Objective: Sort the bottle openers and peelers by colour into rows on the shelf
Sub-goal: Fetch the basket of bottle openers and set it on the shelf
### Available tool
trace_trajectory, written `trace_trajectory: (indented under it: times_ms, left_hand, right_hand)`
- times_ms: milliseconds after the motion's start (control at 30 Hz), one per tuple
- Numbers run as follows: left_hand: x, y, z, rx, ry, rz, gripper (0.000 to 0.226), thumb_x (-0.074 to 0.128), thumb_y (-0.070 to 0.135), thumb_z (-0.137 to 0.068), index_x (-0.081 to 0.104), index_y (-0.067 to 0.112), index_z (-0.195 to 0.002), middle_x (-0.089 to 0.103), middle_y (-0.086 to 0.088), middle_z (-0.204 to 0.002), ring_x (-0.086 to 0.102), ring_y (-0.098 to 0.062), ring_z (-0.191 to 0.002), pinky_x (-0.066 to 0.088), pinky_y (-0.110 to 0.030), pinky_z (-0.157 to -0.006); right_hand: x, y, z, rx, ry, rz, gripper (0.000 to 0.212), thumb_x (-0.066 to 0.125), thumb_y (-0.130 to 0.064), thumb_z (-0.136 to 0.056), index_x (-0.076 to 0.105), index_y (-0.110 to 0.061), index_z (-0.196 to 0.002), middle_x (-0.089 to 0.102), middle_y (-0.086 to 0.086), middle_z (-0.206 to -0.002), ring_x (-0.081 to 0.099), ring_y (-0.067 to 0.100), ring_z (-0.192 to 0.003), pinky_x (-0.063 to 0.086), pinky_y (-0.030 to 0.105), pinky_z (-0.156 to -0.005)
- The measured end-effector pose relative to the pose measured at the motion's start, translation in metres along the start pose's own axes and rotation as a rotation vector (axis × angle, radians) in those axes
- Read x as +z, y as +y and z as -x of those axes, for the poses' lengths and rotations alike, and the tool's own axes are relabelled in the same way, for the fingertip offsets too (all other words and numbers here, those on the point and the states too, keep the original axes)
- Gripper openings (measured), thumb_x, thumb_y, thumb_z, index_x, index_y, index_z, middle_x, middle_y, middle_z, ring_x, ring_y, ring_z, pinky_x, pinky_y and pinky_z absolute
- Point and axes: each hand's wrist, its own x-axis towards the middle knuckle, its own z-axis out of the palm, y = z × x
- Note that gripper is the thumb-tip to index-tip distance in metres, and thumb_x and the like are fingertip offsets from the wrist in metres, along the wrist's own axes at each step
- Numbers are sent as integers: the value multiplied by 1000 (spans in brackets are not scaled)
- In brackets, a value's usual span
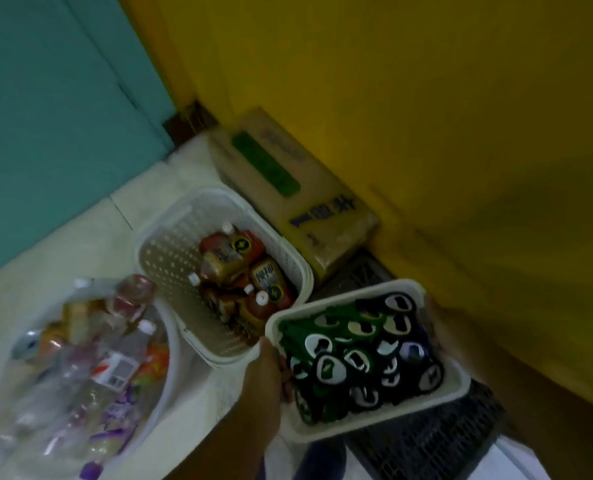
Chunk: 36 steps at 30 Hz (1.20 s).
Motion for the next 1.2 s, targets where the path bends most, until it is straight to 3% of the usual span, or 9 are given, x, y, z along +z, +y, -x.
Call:
trace_trajectory:
  times_ms: [67, 233, 333, 500, 600, 667, 833, 933, 1200]
  left_hand:
    - [-15, 35, 31, 66, 21, -35, 56, 23, 45, -102, 40, 12, -60, 36, -1, -36, 32, -15, -35, 26, -20, -40]
    - [-70, 119, 126, 247, 45, -32, 51, 27, 34, -103, 44, 9, -62, 38, -5, -43, 32, -16, -34, 24, -15, -33]
    - [-116, 156, 191, 331, 6, -4, 41, 31, 16, -99, 41, 9, -59, 38, -5, -38, 33, -17, -31, 27, -20, -36]
    - [-219, 197, 283, 448, 100, 87, 39, 26, 2, -92, 43, 7, -57, 36, -7, -36, 31, -18, -28, 29, -18, -37]
    - [-291, 214, 332, 543, 253, 87, 37, 24, -2, -90, 43, 5, -58, 36, -6, -35, 31, -17, -29, 28, -18, -37]
    - [-345, 223, 366, 596, 363, 63, 38, 25, -3, -87, 44, 3, -55, 37, -9, -37, 32, -19, -32, 30, -22, -42]
    - [-489, 208, 454, 666, 613, 50, 51, 29, -2, -92, 45, 2, -44, 39, -12, -36, 33, -22, -38, 32, -26, -47]
    - [-575, 168, 496, 666, 709, 139, 64, 34, 2, -95, 42, 7, -32, 38, -10, -35, 33, -24, -43, 34, -29, -51]
    - [-764, 3, 590, 686, 990, 655, 34, 37, 2, -90, 50, 1, -59, 41, -11, -42, 34, -24, -41, 31, -27, -47]
  right_hand:
    - [-9, -30, 28, -47, -1, -73, 46, 35, -36, -102, 37, -15, -61, 34, 4, -57, 32, 16, -52, 33, 28, -55]
    - [-34, -131, 117, -414, -24, 218, 59, 36, -37, -102, 32, -16, -47, 33, 2, -43, 29, 20, -45, 28, 30, -54]
    - [-45, -198, 182, -506, -61, 383, 49, 34, -38, -102, 39, -20, -57, 44, 4, -58, 41, 18, -53, 33, 29, -53]
    - [-13, -291, 296, -747, -87, 714, 38, 30, -22, -104, 62, -2, -98, 62, 16, -114, 57, 25, -97, 44, 34, -86]
    - [21, -335, 368, -989, -47, 912, 30, 34, -13, -101, 55, -5, -81, 61, 13, -123, 58, 22, -104, 44, 32, -87]
    - [51, -358, 414, -1071, -53, 910, 24, 40, -13, -99, 62, -4, -93, 64, 13, -119, 61, 23, -106, 47, 30, -88]
    - [133, -384, 546, -1145, -307, 537, 48, 29, -21, -103, 48, -9, -62, 54, 7, -66, 49, 13, -61, 40, 23, -64]
    - [193, -387, 626, -1104, -525, 379, 28, 38, 9, -86, 49, -2, -63, 50, 17, -64, 50, 24, -61, 38, 22, -58]
    - [373, -347, 833, -903, -1143, 162, 35, 34, -10, -96, 47, -9, -64, 35, 1, -41, 28, 10, -29, 24, 12, -31]
